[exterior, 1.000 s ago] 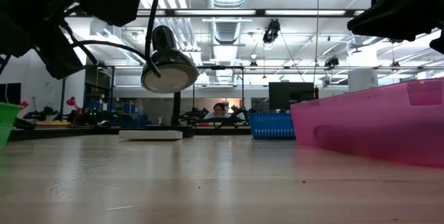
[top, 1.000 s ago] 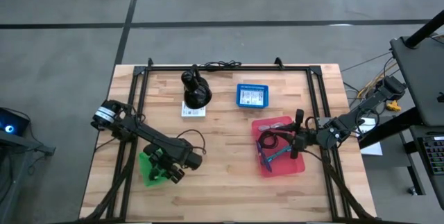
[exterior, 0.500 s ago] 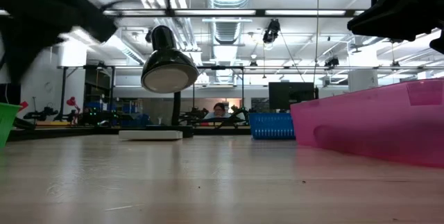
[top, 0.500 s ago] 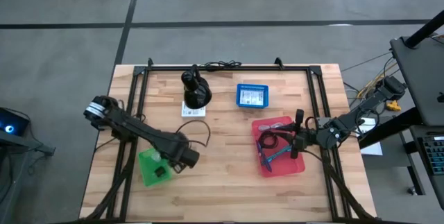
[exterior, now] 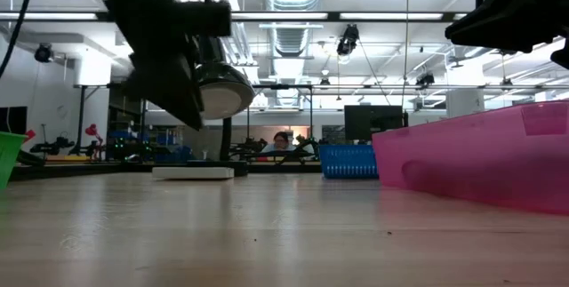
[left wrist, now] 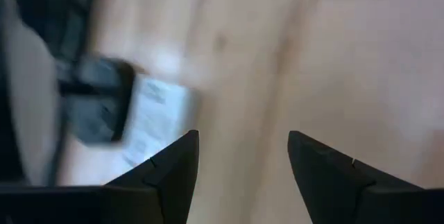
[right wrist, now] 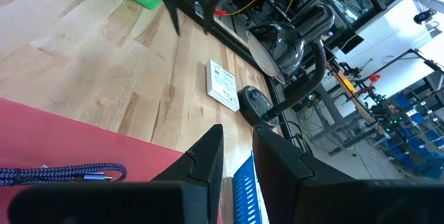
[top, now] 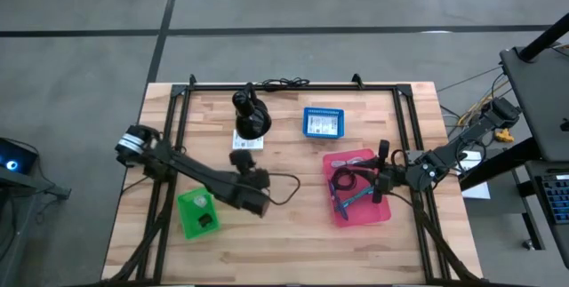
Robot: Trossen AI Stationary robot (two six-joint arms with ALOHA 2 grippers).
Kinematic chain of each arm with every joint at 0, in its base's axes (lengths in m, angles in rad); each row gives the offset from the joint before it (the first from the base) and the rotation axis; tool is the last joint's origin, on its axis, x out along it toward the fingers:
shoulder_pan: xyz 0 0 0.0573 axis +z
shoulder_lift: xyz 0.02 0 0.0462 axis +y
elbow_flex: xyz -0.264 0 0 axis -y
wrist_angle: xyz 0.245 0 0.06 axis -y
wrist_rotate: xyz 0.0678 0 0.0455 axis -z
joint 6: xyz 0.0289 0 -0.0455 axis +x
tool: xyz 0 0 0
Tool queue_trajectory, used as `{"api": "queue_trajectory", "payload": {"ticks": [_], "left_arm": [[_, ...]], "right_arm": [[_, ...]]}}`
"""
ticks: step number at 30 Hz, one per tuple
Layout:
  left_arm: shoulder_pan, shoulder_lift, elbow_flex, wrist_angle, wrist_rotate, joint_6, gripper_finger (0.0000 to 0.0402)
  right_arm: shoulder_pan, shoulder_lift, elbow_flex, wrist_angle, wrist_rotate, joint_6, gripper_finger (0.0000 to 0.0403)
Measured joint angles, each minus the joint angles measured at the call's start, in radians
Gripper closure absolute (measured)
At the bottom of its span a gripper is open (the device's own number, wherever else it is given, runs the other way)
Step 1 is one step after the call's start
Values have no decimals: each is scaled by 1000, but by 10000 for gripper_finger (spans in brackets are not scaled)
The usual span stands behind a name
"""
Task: Pick and place items into bin
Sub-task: Put the white card reader box into the blue bin
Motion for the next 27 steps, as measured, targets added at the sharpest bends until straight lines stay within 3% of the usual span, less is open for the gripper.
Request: {"api": "queue_trajectory", "payload": {"ticks": [5,15,27], "left_arm": [[33,86,-2,17,-179,92,197],[111,206,-16,13,-175,163,197],[221,231,-16,16,-139,248,197]], "right_arm": [[0,0,0,0,0,0,335],[0,0,0,0,0,6,335],[0,0,0,-1,0,7,335]]}}
